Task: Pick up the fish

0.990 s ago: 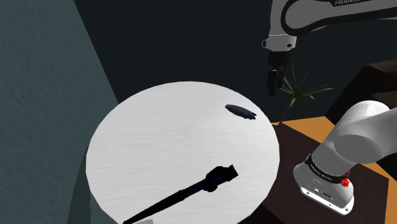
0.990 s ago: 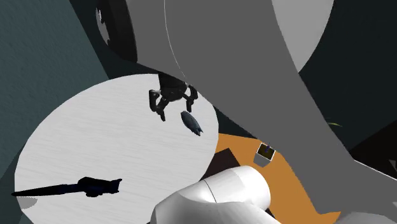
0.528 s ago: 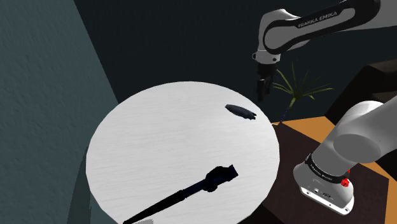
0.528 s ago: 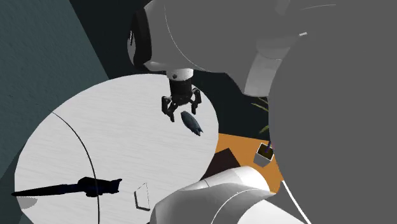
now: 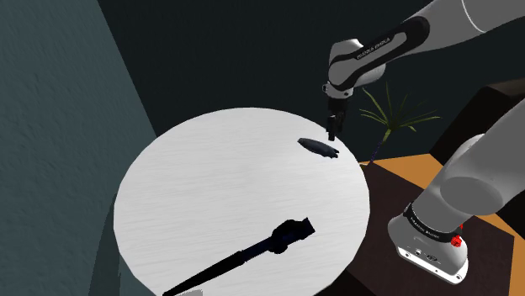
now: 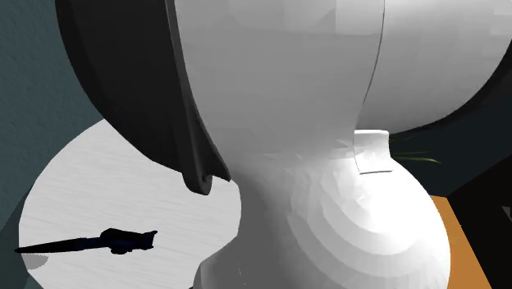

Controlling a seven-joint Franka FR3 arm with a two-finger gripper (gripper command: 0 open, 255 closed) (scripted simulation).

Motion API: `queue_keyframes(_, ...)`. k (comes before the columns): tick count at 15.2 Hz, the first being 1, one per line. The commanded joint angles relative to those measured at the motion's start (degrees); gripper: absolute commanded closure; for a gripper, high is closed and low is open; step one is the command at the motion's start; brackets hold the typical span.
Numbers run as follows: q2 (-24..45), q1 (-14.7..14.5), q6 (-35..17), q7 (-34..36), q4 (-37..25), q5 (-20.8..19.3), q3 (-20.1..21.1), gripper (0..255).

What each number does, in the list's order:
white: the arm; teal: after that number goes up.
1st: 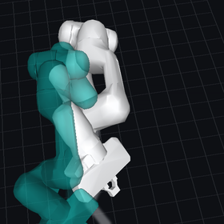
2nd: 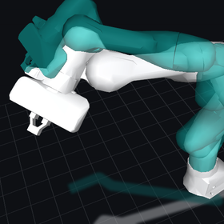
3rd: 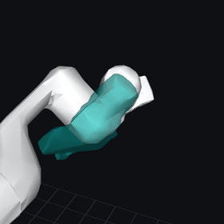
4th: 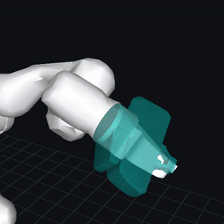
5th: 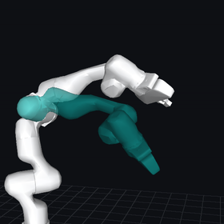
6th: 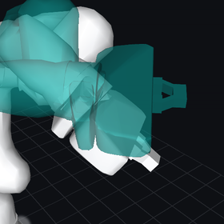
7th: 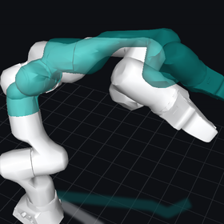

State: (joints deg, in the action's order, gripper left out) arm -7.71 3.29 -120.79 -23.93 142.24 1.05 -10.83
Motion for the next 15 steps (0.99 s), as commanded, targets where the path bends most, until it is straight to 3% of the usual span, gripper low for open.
queue_keyframes(1, 4.76, 0.02, -3.19, -1.76, -1.71, 1.03, -0.50, 0)
queue_keyframes(9, 23.68, 2.00, -11.90, -9.60, -11.81, 6.59, -0.73, 0)
queue_keyframes(15, 27.21, 2.43, -15.19, -10.55, -11.95, 7.82, -0.10, 0)
